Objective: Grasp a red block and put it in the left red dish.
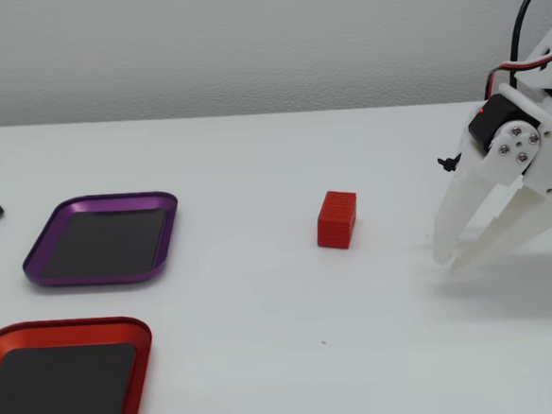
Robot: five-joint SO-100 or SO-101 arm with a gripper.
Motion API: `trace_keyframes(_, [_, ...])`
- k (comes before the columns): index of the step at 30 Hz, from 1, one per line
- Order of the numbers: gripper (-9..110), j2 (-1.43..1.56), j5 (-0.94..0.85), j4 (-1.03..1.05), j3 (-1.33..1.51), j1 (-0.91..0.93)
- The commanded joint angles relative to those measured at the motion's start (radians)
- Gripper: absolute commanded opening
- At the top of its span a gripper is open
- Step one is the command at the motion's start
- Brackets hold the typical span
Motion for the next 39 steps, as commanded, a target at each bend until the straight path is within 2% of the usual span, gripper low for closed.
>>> trace_keyframes(1, [0, 0.112, -0.009, 0.0, 0.005, -0.002])
trace_keyframes(16, [0, 0.109, 0.0, -0.003, -0.002, 0.009])
trace_keyframes(26, [0, 0.06, -0.009, -0.021, -0.284, 0.109])
trace_keyframes(30, [6, -0.13, -0.011, -0.017, -0.396, 0.152])
trace_keyframes(39, [18, -0.778, -0.054, 0.002, -0.764, 0.235])
